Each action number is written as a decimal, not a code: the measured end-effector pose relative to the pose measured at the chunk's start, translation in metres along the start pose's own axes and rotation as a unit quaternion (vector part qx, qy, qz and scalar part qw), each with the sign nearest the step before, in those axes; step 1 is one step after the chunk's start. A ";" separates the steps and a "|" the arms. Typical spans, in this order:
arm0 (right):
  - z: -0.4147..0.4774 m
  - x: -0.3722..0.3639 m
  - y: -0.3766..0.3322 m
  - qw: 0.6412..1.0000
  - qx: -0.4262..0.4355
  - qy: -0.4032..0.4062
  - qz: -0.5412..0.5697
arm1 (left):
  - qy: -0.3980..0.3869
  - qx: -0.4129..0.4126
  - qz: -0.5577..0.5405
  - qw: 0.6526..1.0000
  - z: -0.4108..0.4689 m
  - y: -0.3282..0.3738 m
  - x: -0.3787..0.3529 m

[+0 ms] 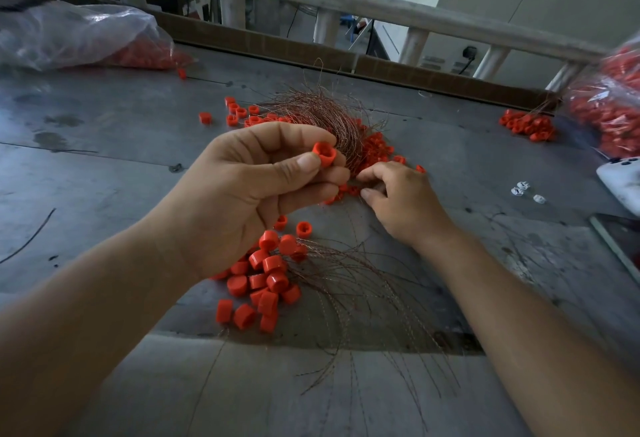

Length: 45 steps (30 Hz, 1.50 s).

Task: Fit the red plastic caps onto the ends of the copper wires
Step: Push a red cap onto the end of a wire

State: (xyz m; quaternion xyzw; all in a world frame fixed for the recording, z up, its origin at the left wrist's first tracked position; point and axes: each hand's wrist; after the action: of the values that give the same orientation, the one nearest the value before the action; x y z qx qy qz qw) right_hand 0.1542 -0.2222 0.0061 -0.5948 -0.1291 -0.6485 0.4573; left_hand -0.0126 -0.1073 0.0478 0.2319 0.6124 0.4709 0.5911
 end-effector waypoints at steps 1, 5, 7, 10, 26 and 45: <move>0.000 -0.001 0.000 1.000 -0.001 -0.004 -0.016 | -0.001 0.001 0.000 1.000 0.000 0.000 0.000; 0.000 -0.004 0.001 0.999 0.017 -0.013 -0.040 | 0.000 0.003 0.000 1.000 0.000 0.001 -0.001; -0.001 -0.003 0.002 0.999 0.026 -0.010 -0.030 | 0.003 0.003 0.001 1.000 0.000 0.001 -0.002; -0.001 -0.003 0.001 0.999 0.032 0.005 -0.007 | 0.007 0.003 0.000 1.000 0.000 0.001 -0.003; -0.006 0.004 -0.004 0.996 0.085 -0.028 0.022 | 0.010 0.001 0.014 1.000 0.000 0.000 -0.002; -0.021 0.039 -0.017 0.873 -0.006 -0.069 0.482 | 0.019 0.020 0.062 0.998 0.002 -0.003 0.000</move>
State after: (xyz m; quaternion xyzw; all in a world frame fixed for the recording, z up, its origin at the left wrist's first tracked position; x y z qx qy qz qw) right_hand 0.1330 -0.2445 0.0417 -0.6292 0.1463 -0.3053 0.6997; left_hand -0.0097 -0.1079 0.0453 0.2721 0.6174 0.4985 0.5443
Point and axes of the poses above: each hand's wrist, its own z-axis towards the middle knuckle, its own x-axis out of the back of the hand, y = z × x, and after that the axes turned 4 degrees about -z, right-handed
